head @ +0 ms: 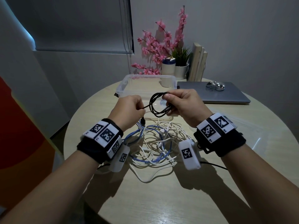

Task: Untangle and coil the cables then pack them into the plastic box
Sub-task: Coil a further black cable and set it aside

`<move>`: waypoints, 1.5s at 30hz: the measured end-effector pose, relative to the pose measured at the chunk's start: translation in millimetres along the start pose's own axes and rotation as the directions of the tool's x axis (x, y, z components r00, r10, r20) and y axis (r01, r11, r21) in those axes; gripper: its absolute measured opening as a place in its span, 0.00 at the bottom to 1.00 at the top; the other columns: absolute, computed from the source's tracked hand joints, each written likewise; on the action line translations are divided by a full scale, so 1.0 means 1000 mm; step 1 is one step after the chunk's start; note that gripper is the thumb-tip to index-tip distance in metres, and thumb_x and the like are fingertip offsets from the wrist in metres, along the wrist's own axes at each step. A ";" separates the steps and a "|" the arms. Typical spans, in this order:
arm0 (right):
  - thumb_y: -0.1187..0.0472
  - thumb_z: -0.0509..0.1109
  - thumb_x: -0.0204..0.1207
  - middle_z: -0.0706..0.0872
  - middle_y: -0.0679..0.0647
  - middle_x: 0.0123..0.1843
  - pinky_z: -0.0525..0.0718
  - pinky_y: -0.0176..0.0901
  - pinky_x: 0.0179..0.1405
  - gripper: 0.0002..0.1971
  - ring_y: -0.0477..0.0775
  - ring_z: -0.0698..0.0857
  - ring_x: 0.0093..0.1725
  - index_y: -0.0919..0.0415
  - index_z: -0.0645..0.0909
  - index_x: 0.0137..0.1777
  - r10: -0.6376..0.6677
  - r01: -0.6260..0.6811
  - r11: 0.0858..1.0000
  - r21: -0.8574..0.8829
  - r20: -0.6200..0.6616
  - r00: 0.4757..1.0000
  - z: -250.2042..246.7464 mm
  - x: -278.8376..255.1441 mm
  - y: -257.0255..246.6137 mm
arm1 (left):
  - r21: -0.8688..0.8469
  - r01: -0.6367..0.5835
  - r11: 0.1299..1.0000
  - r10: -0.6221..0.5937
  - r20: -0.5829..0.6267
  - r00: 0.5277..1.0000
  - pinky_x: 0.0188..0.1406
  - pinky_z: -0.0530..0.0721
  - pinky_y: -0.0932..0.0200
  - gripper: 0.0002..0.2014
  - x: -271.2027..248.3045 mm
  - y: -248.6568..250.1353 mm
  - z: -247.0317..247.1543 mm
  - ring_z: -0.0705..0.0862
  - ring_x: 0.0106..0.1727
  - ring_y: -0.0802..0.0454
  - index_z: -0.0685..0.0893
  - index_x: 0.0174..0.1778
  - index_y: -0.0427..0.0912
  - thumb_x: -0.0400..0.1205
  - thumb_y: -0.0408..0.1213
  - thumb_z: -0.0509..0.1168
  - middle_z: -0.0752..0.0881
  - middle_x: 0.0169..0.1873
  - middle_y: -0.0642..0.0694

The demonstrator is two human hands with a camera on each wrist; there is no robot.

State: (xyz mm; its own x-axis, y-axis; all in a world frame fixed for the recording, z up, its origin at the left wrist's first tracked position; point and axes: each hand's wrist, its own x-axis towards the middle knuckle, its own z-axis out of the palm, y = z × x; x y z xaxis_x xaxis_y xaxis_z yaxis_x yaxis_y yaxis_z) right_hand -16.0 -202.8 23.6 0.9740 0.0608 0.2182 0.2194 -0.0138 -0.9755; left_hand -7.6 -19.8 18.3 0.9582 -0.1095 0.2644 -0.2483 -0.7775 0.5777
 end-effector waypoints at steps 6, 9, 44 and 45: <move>0.69 0.66 0.79 0.79 0.59 0.30 0.84 0.38 0.24 0.06 0.50 0.79 0.20 0.65 0.85 0.45 0.033 -0.034 0.999 0.039 0.020 0.999 0.003 -0.001 0.002 | -0.204 0.117 0.972 -0.106 0.065 0.992 0.46 0.89 0.45 0.08 0.003 -0.007 0.005 0.90 0.38 0.49 0.76 0.36 0.41 0.80 0.31 0.65 0.89 0.33 0.43; 0.69 0.66 0.79 0.80 0.59 0.30 0.83 0.37 0.23 0.05 0.49 0.80 0.20 0.66 0.84 0.46 0.049 -0.050 0.997 0.054 0.023 0.999 0.004 -0.002 0.003 | -0.565 0.234 0.791 -0.195 0.129 0.972 0.40 0.91 0.52 0.07 0.002 0.001 0.006 0.88 0.34 0.46 0.73 0.40 0.38 0.84 0.27 0.61 0.87 0.34 0.35; 0.63 0.74 0.75 0.87 0.53 0.34 0.79 0.40 0.33 0.07 0.50 0.82 0.35 0.62 0.89 0.51 -0.008 -0.008 0.984 -0.178 -0.085 0.996 0.009 0.001 0.023 | -0.811 0.417 0.411 -0.290 0.318 0.903 0.40 0.68 0.57 0.12 -0.003 0.018 0.020 0.78 0.42 0.55 0.78 0.40 0.49 0.88 0.41 0.55 0.83 0.39 0.54; 0.63 0.74 0.74 0.87 0.52 0.34 0.79 0.41 0.33 0.06 0.49 0.82 0.35 0.61 0.89 0.50 -0.007 -0.009 0.984 -0.177 -0.090 0.996 0.008 0.001 0.022 | -0.797 0.427 0.427 -0.270 0.338 0.901 0.41 0.68 0.56 0.13 -0.003 0.018 0.019 0.78 0.45 0.53 0.76 0.39 0.50 0.89 0.42 0.53 0.83 0.40 0.53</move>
State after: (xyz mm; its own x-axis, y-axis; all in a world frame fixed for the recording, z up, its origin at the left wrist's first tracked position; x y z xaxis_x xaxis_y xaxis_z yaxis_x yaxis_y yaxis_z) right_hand -11.0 -194.8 1.8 0.9735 -0.0297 0.2269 0.2173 -0.1904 -0.9574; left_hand -12.5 -45.2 12.9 0.9789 -0.0983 -0.1791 0.1898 0.1142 0.9752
